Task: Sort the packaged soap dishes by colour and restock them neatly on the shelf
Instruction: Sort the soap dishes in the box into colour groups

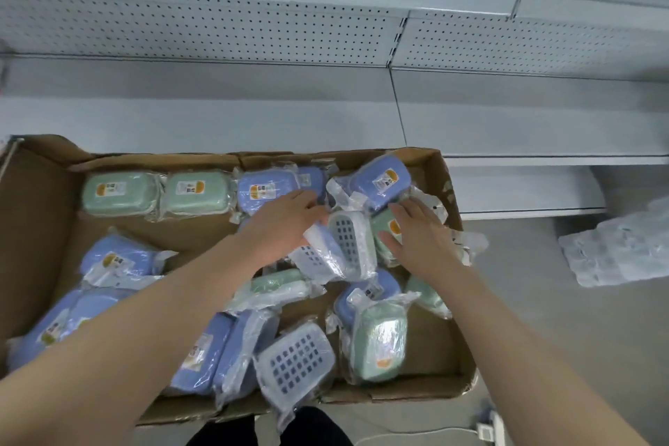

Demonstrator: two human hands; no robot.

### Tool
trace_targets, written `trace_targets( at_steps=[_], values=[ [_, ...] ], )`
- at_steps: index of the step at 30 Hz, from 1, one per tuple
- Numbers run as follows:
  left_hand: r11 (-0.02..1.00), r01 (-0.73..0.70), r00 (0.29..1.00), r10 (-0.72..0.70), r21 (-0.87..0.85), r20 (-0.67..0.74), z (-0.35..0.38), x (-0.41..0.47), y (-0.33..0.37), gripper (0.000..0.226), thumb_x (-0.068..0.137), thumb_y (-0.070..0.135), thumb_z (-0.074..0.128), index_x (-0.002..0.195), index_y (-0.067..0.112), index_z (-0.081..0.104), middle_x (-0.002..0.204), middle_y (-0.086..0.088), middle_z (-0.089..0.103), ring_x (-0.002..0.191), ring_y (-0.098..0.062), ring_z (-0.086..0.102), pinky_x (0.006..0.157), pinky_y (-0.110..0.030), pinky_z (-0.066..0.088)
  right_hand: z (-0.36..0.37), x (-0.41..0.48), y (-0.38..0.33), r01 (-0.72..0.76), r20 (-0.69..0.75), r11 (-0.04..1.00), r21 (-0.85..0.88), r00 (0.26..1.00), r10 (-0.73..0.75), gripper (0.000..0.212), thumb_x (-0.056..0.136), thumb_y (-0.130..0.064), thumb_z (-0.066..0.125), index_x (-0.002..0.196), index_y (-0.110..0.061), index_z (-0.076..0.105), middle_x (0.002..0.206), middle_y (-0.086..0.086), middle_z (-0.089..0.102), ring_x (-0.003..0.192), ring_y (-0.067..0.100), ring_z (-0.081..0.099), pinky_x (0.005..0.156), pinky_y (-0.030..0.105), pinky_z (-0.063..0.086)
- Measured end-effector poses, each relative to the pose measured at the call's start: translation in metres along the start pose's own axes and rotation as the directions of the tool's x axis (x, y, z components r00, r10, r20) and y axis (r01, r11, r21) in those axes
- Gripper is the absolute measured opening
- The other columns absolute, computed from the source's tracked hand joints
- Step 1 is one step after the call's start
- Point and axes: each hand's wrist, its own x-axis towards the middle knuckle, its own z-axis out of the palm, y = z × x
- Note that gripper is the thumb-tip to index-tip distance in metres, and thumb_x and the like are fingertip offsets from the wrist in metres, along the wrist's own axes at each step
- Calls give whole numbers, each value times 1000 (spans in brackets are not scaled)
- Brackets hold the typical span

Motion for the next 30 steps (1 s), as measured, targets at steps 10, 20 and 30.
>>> trace_targets(
  at_steps=[10, 20, 30],
  values=[
    [990, 123, 968, -103, 75, -228, -1, -58, -38, 55, 88, 69, 47, 79, 16, 59, 92, -3, 57, 104, -25, 54, 100, -41, 42, 3, 29, -33, 114, -73, 991, 63, 991, -110, 24, 94, -18, 52, 114, -17, 64, 111, 7, 67, 114, 31, 55, 95, 39, 45],
    [981, -140, 988, 131, 137, 78, 11, 10, 28, 78, 88, 34, 67, 152, 27, 23, 159, -2, 22, 147, -26, 16, 117, -41, 18, 5, 13, 37, 30, 191, 953, -300, 981, 30, 94, 46, -27, 92, 131, -17, 54, 131, 13, 56, 99, 37, 61, 78, 41, 53],
    [990, 2, 997, 8, 138, -71, -10, -2, 10, 57, 67, 18, 82, 120, 15, 60, 115, -8, 55, 95, -27, 60, 75, -37, 52, -17, 5, 28, 43, 12, 990, 135, 999, -45, 84, 68, -60, 73, 132, -14, 45, 124, 7, 49, 111, 28, 51, 93, 38, 44]
  ],
)
